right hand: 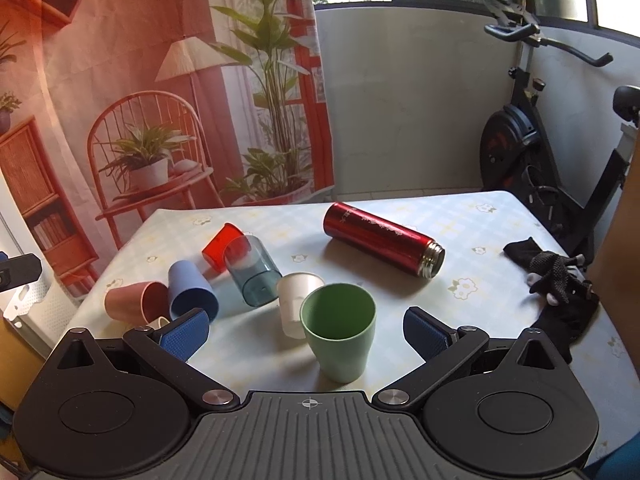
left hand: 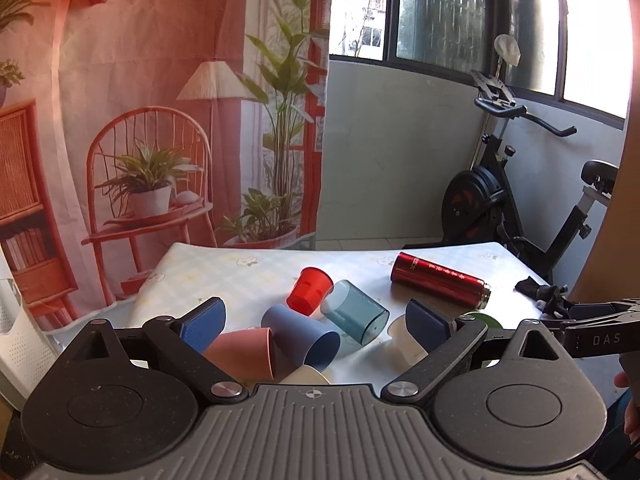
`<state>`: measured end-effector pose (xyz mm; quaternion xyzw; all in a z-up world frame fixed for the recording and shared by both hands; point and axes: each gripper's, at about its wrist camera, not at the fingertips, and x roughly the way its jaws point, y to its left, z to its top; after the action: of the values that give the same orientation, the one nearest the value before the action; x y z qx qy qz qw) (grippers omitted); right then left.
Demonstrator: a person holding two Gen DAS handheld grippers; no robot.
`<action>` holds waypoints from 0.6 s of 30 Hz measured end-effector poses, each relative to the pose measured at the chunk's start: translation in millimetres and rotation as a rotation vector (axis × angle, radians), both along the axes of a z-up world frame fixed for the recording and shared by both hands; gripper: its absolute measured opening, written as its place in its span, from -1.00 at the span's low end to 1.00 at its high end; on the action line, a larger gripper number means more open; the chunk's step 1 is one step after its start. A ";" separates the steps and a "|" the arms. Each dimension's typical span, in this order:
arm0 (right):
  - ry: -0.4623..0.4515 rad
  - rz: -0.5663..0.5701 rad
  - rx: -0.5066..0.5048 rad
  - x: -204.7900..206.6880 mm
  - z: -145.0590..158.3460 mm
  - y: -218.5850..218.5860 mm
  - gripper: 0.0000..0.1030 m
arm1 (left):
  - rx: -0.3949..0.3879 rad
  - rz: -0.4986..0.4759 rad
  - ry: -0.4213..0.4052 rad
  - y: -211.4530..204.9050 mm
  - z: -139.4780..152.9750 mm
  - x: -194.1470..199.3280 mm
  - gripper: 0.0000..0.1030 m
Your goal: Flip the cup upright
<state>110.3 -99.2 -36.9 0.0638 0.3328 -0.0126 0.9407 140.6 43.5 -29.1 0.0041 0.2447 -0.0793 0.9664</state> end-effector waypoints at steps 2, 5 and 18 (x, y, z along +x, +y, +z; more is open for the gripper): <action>-0.007 -0.001 0.004 -4.0 3.0 0.4 0.99 | -0.007 0.006 -0.011 0.7 1.8 -3.8 0.90; -0.015 -0.005 0.010 -8.5 5.9 0.0 0.99 | -0.011 0.009 -0.022 2.6 4.0 -8.9 0.90; -0.030 -0.011 0.004 -12.4 10.5 0.2 0.99 | 0.003 0.017 -0.032 2.4 6.9 -12.2 0.92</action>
<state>98.0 -99.0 -26.5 0.0676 0.3181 -0.0164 0.9455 128.5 46.0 -22.1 0.0049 0.2294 -0.0705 0.9708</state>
